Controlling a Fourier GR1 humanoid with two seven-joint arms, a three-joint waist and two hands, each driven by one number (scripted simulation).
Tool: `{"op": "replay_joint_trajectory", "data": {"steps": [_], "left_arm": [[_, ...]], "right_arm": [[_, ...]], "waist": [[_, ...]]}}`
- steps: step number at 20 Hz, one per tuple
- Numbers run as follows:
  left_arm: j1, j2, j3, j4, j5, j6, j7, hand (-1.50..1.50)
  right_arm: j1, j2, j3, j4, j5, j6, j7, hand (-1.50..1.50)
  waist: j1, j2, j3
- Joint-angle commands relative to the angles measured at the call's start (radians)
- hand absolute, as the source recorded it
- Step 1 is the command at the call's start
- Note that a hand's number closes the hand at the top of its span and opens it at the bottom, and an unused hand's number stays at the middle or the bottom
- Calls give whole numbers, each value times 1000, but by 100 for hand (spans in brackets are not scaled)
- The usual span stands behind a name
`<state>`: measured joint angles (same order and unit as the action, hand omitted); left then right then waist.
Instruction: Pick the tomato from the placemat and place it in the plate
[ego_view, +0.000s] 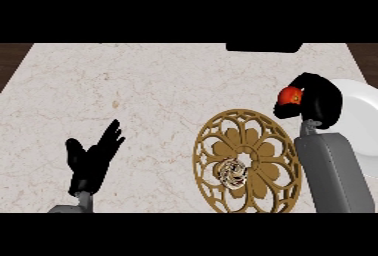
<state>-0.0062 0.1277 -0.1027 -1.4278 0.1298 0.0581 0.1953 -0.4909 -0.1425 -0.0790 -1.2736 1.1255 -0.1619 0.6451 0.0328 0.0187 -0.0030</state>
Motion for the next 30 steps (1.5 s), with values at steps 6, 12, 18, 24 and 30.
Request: {"op": "replay_joint_trajectory", "data": {"steps": [6, 12, 18, 24, 30], "left_arm": [[-21, 3, -24, -9, -7, -19, 20, 0], [-51, -21, -27, 17, -17, 5, 37, 0], [-4, -31, -40, -16, -26, 20, 35, 0], [1, -31, -38, -10, -40, 38, 43, 0], [-7, -29, -3, 54, -24, 19, -10, 0]], "right_arm": [[-218, 9, -163, 118, 401, -359, 533, 150], [-278, 46, -261, 180, 614, -534, 667, 150], [-231, 96, -377, 194, 799, -673, 700, 150], [-188, 50, -547, 217, 895, -750, 673, 150], [-169, -25, -667, 347, 838, -913, 566, 150]], "waist": [[59, 13, 1], [36, 13, 3], [22, 1, 4], [1, -3, 5], [-6, -1, 5]]}}
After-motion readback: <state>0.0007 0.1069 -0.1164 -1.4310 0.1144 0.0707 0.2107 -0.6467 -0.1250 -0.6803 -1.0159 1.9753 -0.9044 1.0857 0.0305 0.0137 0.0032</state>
